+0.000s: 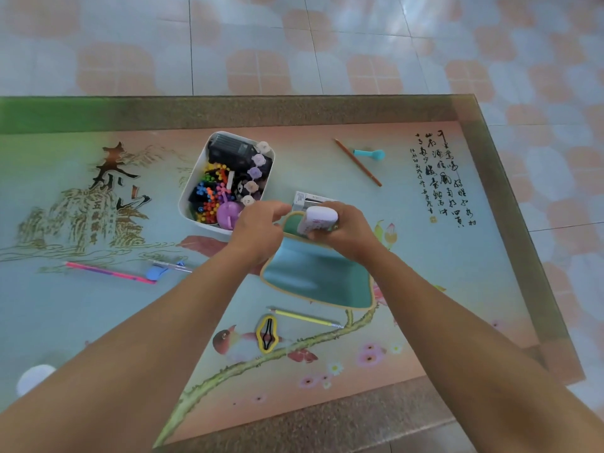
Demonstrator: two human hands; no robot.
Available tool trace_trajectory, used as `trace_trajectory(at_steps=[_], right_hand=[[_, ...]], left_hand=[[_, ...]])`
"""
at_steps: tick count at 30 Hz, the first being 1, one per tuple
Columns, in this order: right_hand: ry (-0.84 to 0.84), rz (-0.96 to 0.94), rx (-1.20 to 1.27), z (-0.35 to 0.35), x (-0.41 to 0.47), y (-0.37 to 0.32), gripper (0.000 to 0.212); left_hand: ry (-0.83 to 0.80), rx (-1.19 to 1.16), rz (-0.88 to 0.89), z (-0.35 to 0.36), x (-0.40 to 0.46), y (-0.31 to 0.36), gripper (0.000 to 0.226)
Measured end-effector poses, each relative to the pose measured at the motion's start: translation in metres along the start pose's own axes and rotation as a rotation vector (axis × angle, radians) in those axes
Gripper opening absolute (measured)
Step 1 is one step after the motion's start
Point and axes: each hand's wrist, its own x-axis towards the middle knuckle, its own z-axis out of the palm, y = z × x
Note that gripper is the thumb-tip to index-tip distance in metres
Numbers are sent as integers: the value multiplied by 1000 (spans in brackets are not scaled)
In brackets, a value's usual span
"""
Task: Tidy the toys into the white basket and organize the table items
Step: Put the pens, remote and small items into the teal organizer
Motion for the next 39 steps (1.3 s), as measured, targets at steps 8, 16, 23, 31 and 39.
trace_trajectory(at_steps=[8, 16, 23, 31, 39], right_hand=[[-102, 113, 127, -34, 41, 9, 53], [-237, 208, -458, -2, 102, 42, 42], [-211, 216, -676, 9, 113, 57, 19], [4, 273, -304, -33, 92, 43, 12], [214, 111, -79, -103, 27, -25, 15]], left_hand=[[37, -60, -40, -1, 20, 0, 51], [2, -106, -15, 10, 42, 7, 49], [-15, -92, 19, 9, 50, 2, 48], [-1, -64, 33, -1, 39, 8, 46], [39, -37, 119, -17, 16, 32, 45]])
